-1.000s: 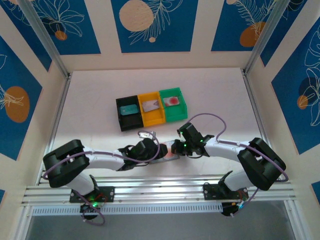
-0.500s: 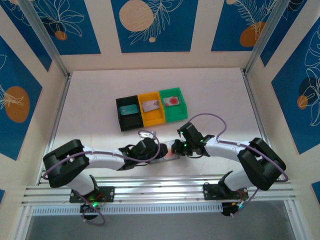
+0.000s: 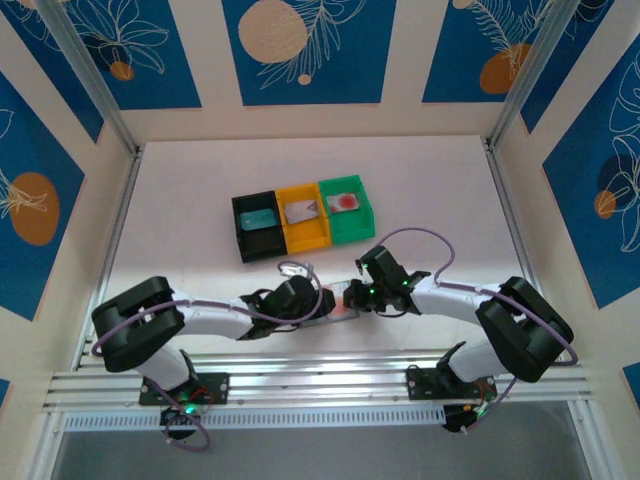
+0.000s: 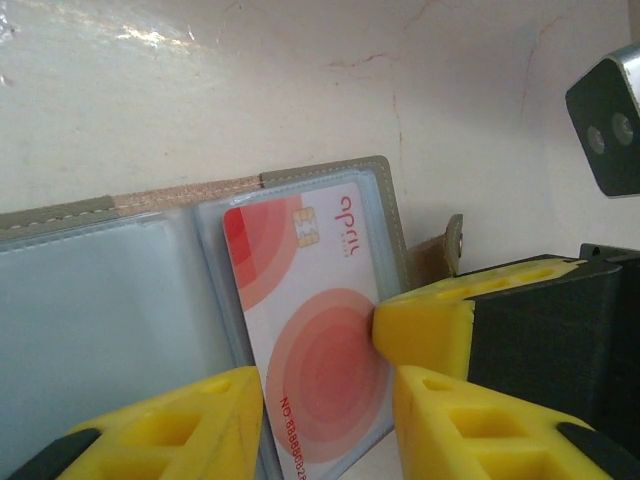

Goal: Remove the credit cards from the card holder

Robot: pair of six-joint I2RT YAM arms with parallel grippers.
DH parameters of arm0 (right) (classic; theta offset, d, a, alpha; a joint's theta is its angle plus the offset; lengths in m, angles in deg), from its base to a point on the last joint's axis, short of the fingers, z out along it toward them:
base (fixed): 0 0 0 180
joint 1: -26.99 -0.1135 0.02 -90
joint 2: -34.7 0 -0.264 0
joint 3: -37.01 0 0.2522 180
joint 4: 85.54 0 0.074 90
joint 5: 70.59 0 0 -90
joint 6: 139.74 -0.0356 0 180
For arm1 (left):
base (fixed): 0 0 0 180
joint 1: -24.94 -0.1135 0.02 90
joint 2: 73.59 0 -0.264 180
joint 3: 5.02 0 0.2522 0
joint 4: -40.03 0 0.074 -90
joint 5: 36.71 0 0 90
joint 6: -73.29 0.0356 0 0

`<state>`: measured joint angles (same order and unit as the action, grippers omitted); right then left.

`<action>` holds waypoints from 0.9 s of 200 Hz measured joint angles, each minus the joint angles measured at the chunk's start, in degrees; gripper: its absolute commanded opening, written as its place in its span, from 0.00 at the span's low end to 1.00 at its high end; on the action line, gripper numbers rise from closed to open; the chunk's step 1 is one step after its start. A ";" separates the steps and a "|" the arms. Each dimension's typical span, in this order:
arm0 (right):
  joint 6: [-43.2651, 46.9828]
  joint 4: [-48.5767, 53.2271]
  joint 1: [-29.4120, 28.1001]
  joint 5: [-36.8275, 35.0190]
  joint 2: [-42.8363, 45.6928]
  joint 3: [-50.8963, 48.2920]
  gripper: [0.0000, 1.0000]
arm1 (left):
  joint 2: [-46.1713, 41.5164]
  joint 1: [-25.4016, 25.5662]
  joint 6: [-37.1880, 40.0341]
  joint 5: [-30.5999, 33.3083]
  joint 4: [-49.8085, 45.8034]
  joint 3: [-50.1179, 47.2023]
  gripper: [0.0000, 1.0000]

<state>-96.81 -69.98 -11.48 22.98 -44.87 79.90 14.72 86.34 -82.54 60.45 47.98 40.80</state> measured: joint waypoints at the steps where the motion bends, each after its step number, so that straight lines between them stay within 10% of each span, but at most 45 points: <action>1: 0.02 -0.02 0.00 0.00 0.00 0.00 0.00 | 0.02 0.00 0.04 0.00 -0.07 0.02 0.39; 180: 0.00 -0.79 0.37 0.79 0.00 -0.44 0.00 | 1.18 0.00 1.75 1.05 -3.21 2.40 0.38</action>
<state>-96.81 -70.77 -11.11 23.77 -44.87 79.46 15.90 86.34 -80.79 61.50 44.77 43.20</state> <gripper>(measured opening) 0.063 0.382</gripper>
